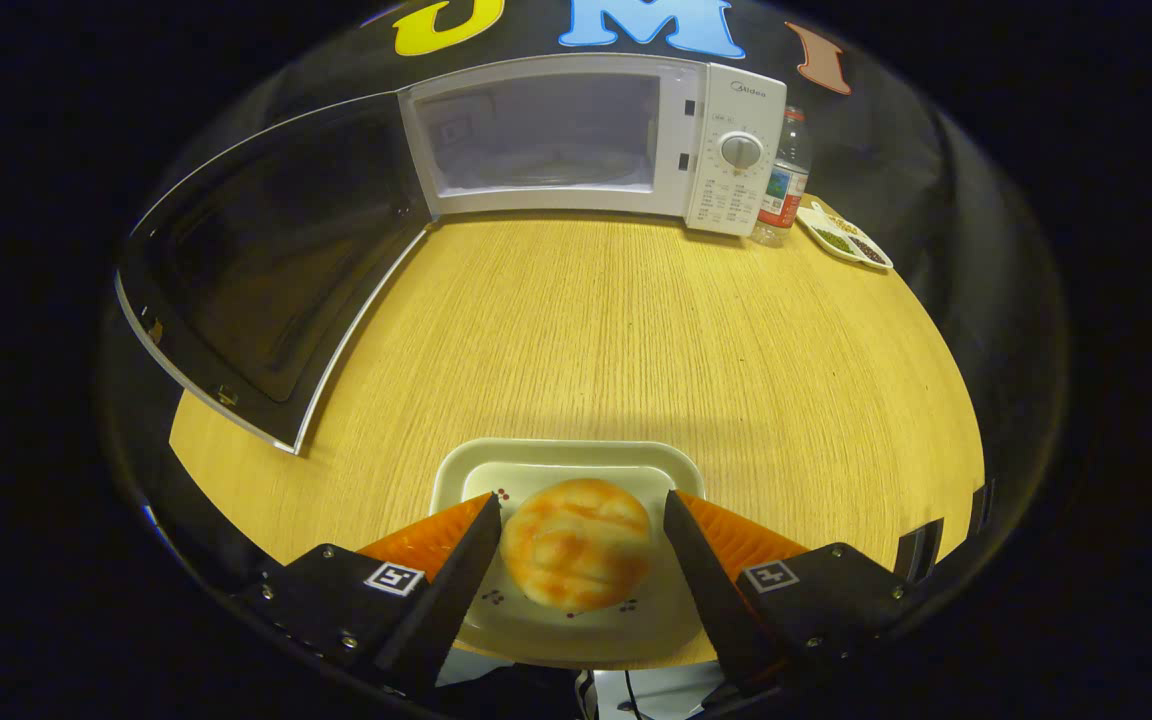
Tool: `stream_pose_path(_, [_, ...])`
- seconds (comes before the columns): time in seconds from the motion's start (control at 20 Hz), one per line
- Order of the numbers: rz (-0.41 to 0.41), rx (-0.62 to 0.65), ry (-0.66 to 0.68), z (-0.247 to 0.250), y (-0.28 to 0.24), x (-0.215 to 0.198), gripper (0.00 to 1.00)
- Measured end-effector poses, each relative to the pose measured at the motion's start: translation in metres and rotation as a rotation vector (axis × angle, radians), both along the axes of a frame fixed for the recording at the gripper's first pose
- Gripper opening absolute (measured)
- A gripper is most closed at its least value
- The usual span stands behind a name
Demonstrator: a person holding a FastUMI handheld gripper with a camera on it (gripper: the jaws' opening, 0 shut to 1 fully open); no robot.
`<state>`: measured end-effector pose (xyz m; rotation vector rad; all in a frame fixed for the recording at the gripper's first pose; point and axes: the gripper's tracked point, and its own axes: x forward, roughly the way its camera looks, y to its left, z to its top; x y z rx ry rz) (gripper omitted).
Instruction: Open the microwave, put the food inside, and close the microwave door.
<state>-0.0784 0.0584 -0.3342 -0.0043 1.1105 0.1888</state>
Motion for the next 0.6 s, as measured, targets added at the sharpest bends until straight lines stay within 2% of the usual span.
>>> stream_pose_path(0.4, [0.016,0.016,0.034,-0.0035,0.0002,-0.0099,0.88])
stream_pose_path(0.45, [0.02,0.019,0.035,-0.0045,0.0,-0.0105,0.86])
stream_pose_path(0.5, [0.02,0.026,0.034,-0.0024,-0.0007,-0.0098,0.79])
stream_pose_path(0.6, [0.008,0.051,0.019,0.0021,0.0012,-0.0067,0.77])
